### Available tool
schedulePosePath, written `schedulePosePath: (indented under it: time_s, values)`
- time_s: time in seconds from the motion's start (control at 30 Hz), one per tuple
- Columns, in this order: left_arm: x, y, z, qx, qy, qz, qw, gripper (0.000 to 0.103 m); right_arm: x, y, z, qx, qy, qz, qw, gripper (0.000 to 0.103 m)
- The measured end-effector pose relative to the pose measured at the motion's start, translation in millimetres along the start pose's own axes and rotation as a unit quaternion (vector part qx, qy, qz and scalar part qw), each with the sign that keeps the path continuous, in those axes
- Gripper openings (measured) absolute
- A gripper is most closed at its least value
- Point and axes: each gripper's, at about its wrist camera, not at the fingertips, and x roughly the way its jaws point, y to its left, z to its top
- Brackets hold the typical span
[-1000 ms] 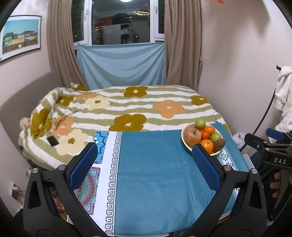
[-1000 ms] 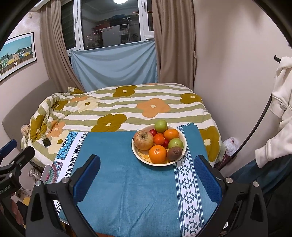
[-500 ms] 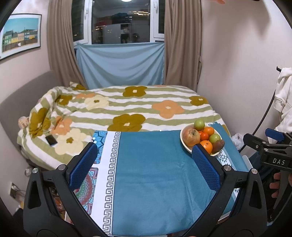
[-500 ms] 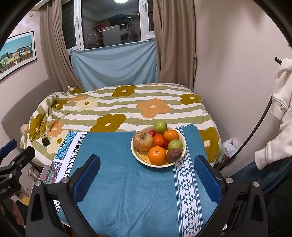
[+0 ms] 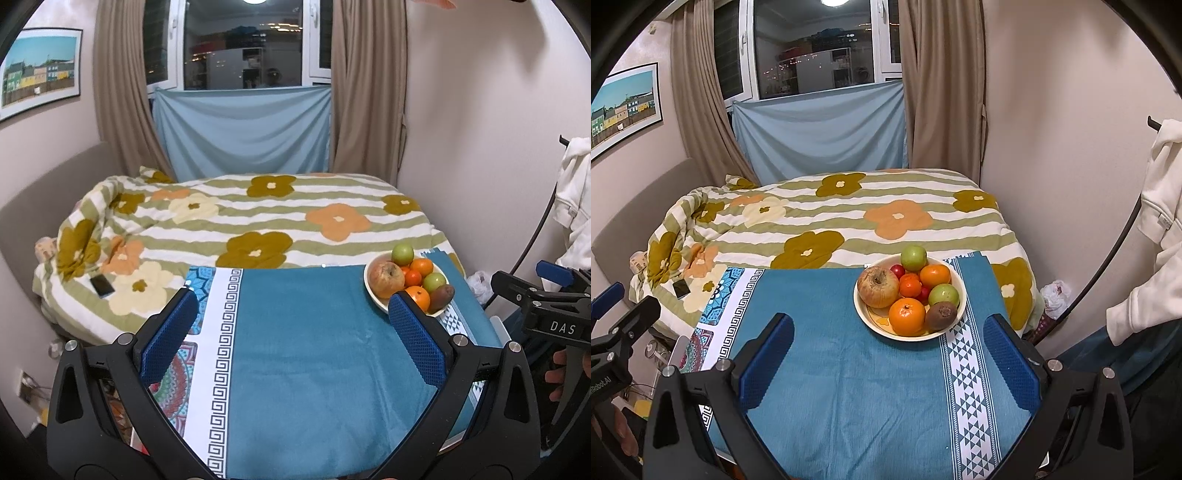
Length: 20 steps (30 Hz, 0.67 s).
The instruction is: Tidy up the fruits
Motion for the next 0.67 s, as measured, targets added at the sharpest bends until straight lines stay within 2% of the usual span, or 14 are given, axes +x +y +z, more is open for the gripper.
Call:
schedulePosePath:
  time_s: [0.27, 0.67]
  values:
    - [4.1, 5.7, 0.5, 0.008, 0.003, 0.014, 0.9999, 0.103, 3.3, -1.5, -0.3, -0.001, 0.000, -0.001, 1.000, 0.102]
    - [7.4, 11.9, 2.3, 0.000, 0.001, 0.005, 1.0000, 0.103, 2.1, 0.1, 0.7, -0.001, 0.000, -0.001, 1.000, 0.102]
